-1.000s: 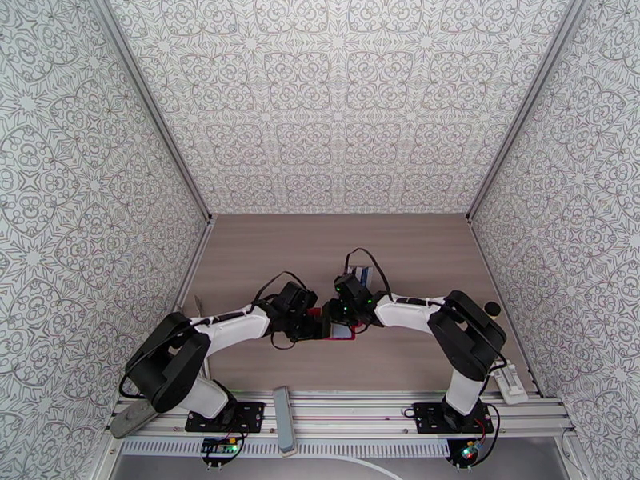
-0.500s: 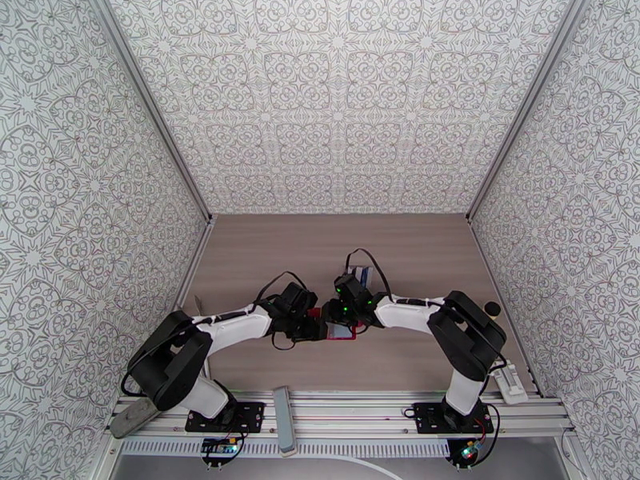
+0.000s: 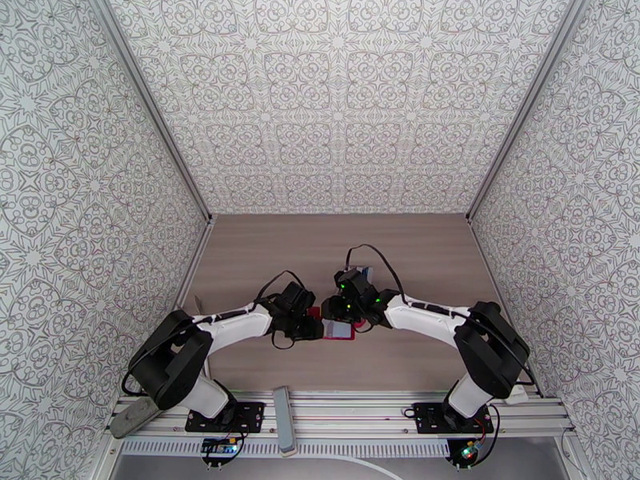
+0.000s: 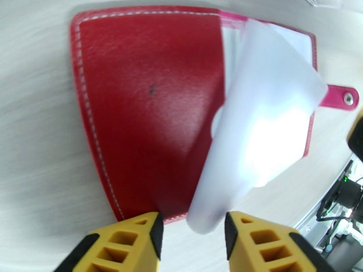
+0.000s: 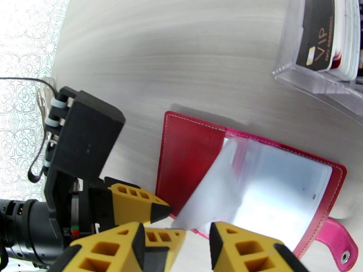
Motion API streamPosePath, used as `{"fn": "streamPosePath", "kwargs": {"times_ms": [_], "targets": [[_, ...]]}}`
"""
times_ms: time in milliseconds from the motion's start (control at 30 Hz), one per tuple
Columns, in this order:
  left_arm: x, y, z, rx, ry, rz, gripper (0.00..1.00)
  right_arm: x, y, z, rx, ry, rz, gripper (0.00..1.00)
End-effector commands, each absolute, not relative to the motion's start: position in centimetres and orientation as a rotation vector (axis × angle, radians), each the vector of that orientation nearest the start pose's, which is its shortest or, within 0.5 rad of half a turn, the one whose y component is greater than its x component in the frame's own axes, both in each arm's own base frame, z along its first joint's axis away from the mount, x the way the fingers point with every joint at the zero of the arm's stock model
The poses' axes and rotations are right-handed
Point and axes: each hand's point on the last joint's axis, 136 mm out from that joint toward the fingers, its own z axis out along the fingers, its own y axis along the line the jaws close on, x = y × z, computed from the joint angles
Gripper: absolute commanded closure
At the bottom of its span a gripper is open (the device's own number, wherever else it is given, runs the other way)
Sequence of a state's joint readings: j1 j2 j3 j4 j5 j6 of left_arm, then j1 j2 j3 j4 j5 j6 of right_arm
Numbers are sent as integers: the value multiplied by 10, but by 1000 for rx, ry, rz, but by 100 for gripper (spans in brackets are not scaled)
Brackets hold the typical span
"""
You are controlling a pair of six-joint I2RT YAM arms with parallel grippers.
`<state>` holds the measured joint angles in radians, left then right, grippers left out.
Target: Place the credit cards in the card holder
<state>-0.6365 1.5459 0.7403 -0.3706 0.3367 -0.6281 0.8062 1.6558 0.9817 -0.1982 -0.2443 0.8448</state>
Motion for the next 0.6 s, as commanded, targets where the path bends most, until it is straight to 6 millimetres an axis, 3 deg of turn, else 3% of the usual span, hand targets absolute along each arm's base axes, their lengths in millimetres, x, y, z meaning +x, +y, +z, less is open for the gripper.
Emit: {"fn": "streamPosePath", "kwargs": {"times_ms": [0,567], "targets": [[226,-227,27,108,2937,-673,60,265,336,95,-83,2674,952,57],[248,-237,62,134,2858,-703,57,263,337,92,-76,2670,979,58]]}}
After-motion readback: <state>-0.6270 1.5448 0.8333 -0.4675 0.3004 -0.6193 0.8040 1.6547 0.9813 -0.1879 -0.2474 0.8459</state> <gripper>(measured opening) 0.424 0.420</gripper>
